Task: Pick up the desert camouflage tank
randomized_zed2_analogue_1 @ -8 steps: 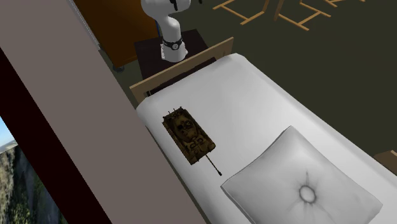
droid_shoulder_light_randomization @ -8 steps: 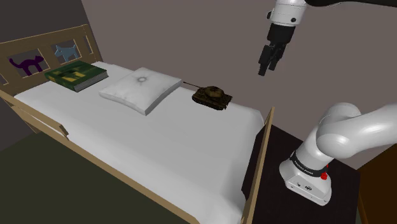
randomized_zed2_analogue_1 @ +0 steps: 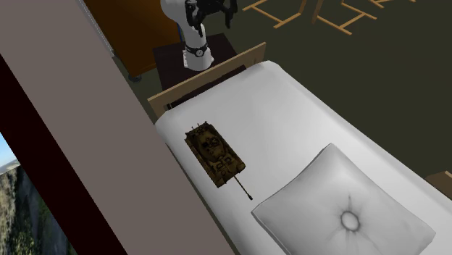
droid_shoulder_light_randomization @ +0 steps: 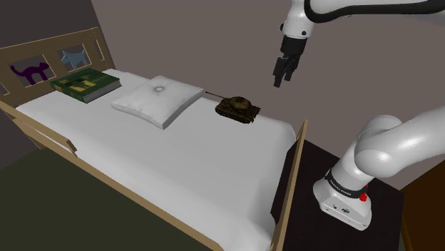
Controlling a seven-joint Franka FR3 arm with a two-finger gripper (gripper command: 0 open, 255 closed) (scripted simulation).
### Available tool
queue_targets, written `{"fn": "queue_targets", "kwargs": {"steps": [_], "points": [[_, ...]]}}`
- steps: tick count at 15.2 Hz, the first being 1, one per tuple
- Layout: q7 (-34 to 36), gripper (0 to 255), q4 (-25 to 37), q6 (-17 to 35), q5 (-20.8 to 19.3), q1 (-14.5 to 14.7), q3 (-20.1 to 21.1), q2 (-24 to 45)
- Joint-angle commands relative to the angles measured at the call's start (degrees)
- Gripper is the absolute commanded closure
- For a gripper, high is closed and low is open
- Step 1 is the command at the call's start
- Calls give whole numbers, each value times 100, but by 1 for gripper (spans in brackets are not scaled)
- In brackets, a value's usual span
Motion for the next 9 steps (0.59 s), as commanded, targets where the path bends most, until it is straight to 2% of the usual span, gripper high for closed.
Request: {"fn": "queue_targets", "kwargs": {"steps": [1, 9], "points": [[-196, 0, 27, 315, -61, -7, -91, 347], [-860, 0, 651, 1311, -118, 14, -354, 1994]]}}
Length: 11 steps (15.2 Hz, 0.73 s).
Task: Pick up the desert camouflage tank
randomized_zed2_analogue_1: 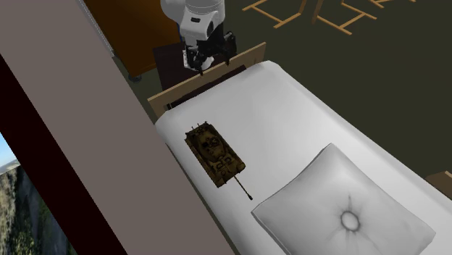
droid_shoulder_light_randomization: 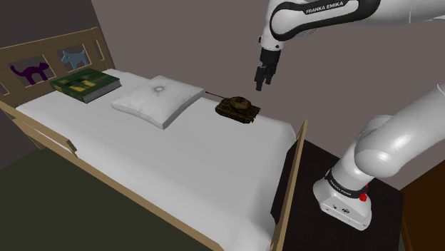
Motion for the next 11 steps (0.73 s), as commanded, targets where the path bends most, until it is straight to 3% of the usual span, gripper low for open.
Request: {"fn": "queue_targets", "kwargs": {"steps": [1, 11], "points": [[-149, 0, 244, 192, 15, 13, -42, 436], [-909, 0, 1801, 817, 204, -62, -159, 2648]]}}
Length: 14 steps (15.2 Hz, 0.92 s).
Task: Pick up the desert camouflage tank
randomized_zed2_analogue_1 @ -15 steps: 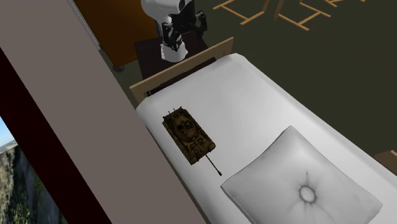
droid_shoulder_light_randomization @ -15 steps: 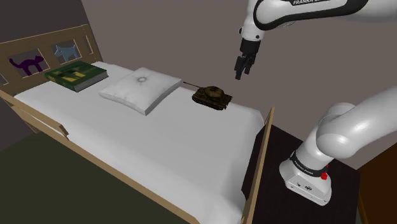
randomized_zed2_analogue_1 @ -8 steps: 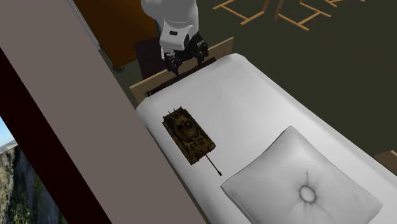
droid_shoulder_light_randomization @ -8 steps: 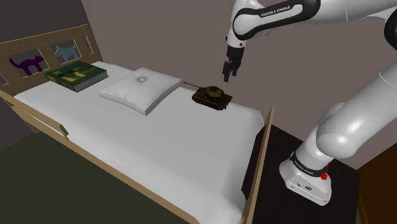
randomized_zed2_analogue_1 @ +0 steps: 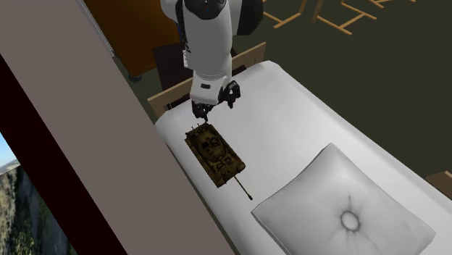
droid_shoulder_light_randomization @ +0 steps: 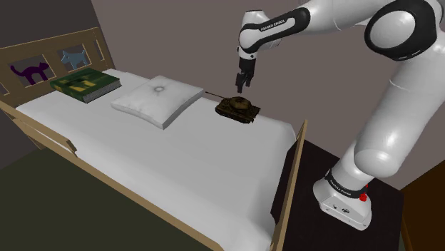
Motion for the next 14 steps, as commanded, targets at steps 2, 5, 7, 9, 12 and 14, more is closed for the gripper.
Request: {"fn": "queue_targets", "kwargs": {"steps": [2, 5, 7, 9, 12, 14], "points": [[-192, 0, 557, 99, 63, -43, 11, 662], [-365, 0, 1246, 104, 117, -109, 37, 1357], [-465, 0, 1761, 66, 144, -158, 62, 1835], [-554, 0, 2332, -9, 162, -209, 90, 2329], [-640, 0, 3069, -145, 173, -272, 127, 2924], [-646, 0, 3016, -29, 181, -274, 133, 2988]]}}
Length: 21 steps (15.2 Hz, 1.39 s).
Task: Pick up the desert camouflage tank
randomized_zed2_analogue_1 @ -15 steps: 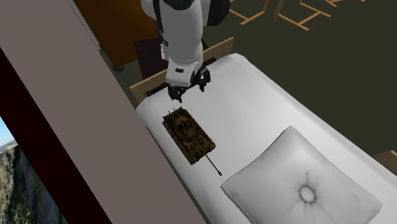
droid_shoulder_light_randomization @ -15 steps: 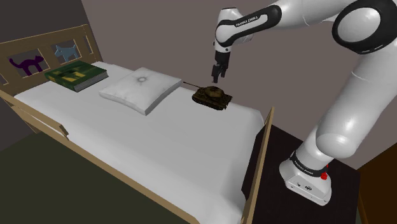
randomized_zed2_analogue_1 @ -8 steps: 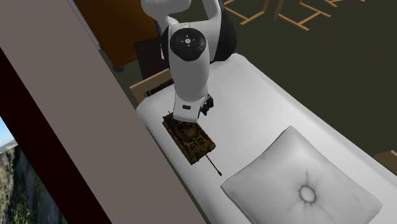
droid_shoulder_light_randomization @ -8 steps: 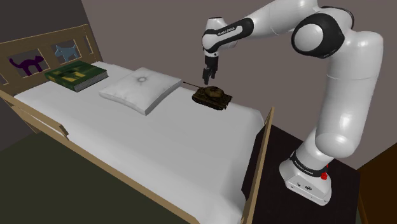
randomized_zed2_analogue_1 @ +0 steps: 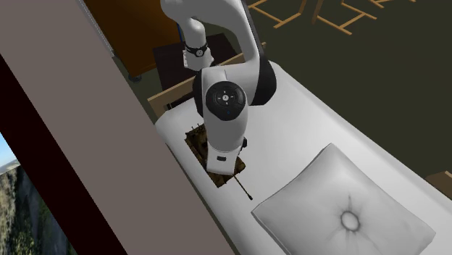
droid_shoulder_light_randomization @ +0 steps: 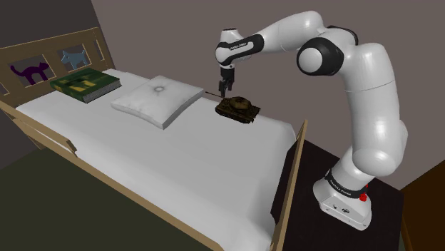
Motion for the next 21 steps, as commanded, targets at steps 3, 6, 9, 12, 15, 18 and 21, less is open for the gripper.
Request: {"fn": "queue_targets", "kwargs": {"steps": [3, 6, 9, 12, 15, 18, 21], "points": [[-22, 0, -29, 204, 19, -12, 14, 172], [-30, 0, -73, 345, 31, -15, 22, 269], [-32, 255, -75, 347, 31, -17, 22, 269], [-31, 255, -77, 347, 31, -16, 22, 267], [-31, 255, -79, 348, 31, -15, 22, 266], [-27, 255, -56, 290, 26, -14, 19, 232], [-18, 255, 2, 124, 12, -10, 9, 122]]}}
